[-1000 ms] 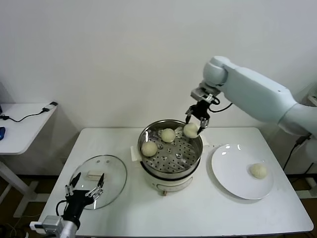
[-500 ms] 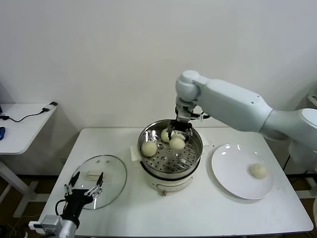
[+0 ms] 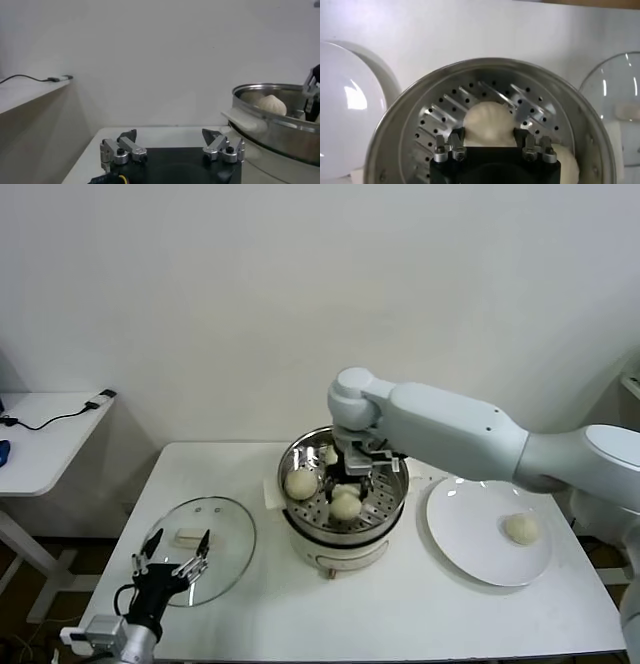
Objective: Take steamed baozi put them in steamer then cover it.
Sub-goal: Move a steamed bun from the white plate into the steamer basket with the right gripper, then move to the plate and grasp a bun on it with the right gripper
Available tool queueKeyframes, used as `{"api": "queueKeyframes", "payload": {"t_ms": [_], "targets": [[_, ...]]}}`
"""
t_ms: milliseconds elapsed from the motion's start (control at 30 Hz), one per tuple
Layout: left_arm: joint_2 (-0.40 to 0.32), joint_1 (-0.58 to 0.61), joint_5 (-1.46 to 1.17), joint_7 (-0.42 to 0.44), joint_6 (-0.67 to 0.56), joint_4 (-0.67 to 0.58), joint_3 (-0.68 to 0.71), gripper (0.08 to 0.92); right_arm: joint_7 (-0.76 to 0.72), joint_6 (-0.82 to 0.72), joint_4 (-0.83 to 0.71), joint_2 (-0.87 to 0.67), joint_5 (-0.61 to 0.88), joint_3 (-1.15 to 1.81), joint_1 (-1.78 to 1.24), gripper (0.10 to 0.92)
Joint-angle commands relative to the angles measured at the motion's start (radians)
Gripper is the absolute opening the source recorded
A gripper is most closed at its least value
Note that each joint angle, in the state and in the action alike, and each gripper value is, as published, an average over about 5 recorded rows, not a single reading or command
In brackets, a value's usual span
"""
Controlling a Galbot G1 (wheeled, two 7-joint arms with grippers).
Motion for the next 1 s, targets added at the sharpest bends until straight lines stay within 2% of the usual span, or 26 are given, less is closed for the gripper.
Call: {"api": "queueKeyframes", "payload": {"t_ms": [33, 267, 467, 567, 667, 833, 1000], "targets": [[0.001, 0.001, 0.0, 0.0, -0.001, 0.004, 0.0, 0.823, 0.011, -0.003, 0.039, 0.013, -0.029, 0.0, -0.032, 0.653], [0.001, 0.003, 0.0, 0.0, -0.002, 0.006, -0.001, 0.823, 0.011, -0.044, 0.056, -0.004, -0.028, 0.005, -0.032, 0.665], [0.001, -0.001, 0.001, 0.002, 0.001, 0.008, 0.001, 0.823, -0.006, -0.115, 0.065, -0.059, 0.032, 0.037, 0.026, 0.795], [0.002, -0.001, 0.003, 0.002, 0.001, 0.008, 0.004, 0.823, -0.029, -0.186, 0.054, -0.101, 0.084, 0.063, 0.064, 0.819], [0.003, -0.001, 0.005, 0.002, 0.002, 0.009, 0.007, 0.823, -0.039, -0.33, 0.021, -0.159, 0.179, 0.075, 0.108, 0.822], [0.007, 0.0, 0.009, 0.003, 0.002, 0.01, 0.018, 0.823, -0.01, -0.75, 0.002, -0.299, 0.285, 0.057, 0.181, 0.823], [0.012, 0.0, 0.018, 0.004, 0.001, 0.015, 0.033, 0.823, 0.037, -0.982, 0.009, -0.429, 0.327, 0.061, 0.177, 0.823]]}}
